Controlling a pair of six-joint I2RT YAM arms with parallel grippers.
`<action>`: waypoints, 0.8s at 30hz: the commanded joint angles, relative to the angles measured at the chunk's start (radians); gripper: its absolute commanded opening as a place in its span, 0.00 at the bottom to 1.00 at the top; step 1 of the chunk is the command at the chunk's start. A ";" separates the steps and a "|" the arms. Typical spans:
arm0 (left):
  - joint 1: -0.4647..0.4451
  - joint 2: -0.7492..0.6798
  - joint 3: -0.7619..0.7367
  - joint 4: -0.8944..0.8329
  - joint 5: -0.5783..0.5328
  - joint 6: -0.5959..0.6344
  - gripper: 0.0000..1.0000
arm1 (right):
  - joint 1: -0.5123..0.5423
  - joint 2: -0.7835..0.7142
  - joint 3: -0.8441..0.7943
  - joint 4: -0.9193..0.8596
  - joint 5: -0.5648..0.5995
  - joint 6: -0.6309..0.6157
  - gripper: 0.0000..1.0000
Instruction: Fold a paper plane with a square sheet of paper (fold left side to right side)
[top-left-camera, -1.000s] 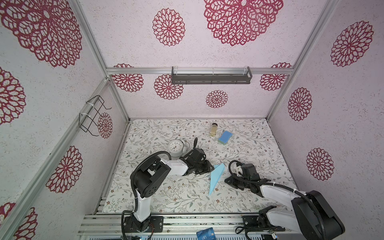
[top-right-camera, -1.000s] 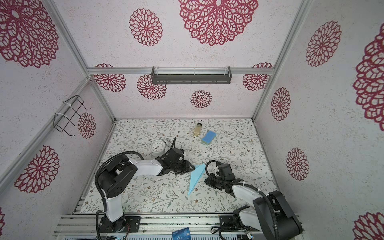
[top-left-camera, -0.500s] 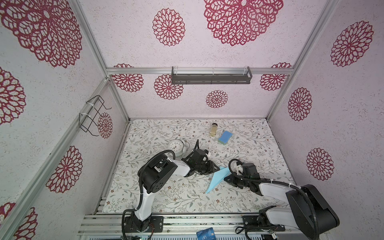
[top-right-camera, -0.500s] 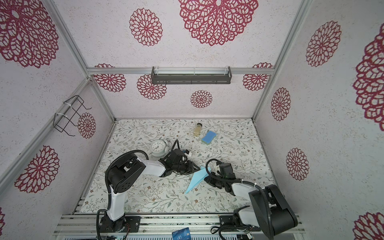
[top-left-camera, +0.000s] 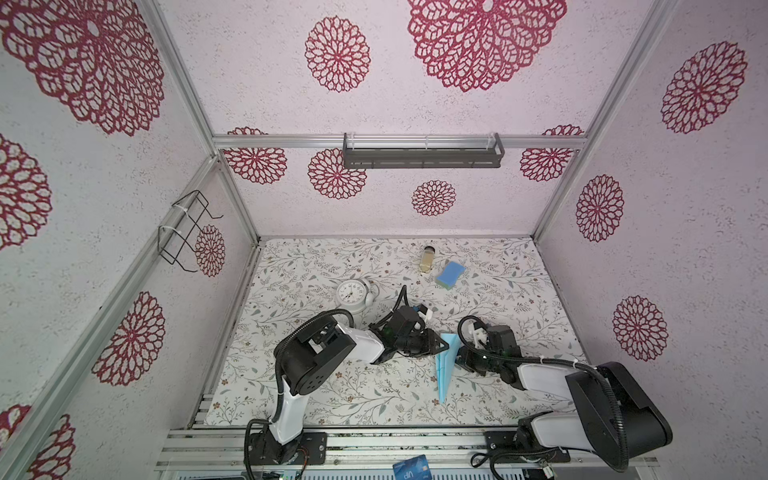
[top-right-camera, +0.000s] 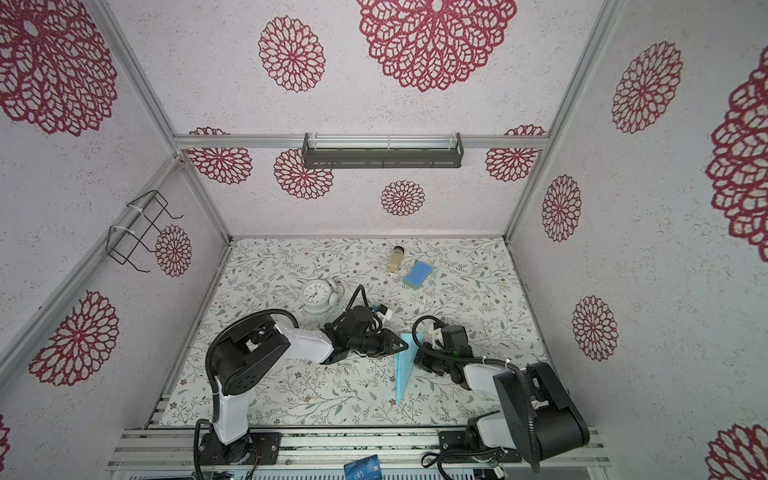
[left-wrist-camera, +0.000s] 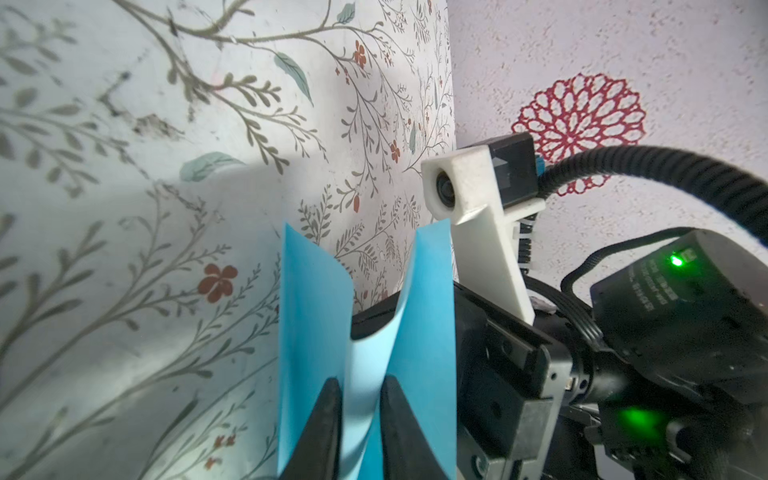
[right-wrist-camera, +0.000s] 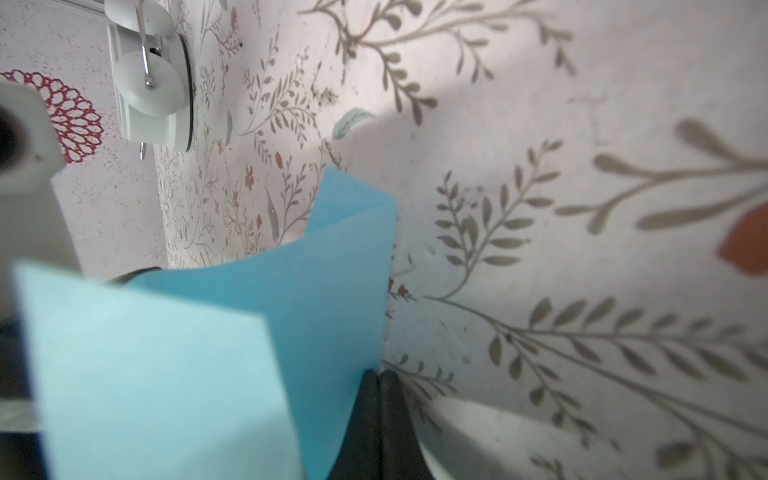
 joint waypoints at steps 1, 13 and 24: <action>-0.013 -0.029 -0.014 0.005 -0.065 -0.009 0.16 | -0.008 0.012 -0.028 -0.062 0.021 -0.029 0.00; -0.013 -0.222 0.033 -0.368 -0.345 0.090 0.00 | -0.010 -0.099 -0.013 -0.143 -0.041 -0.038 0.00; 0.073 -0.239 0.307 -1.064 -0.685 0.282 0.00 | 0.096 -0.315 -0.056 -0.196 0.002 0.057 0.00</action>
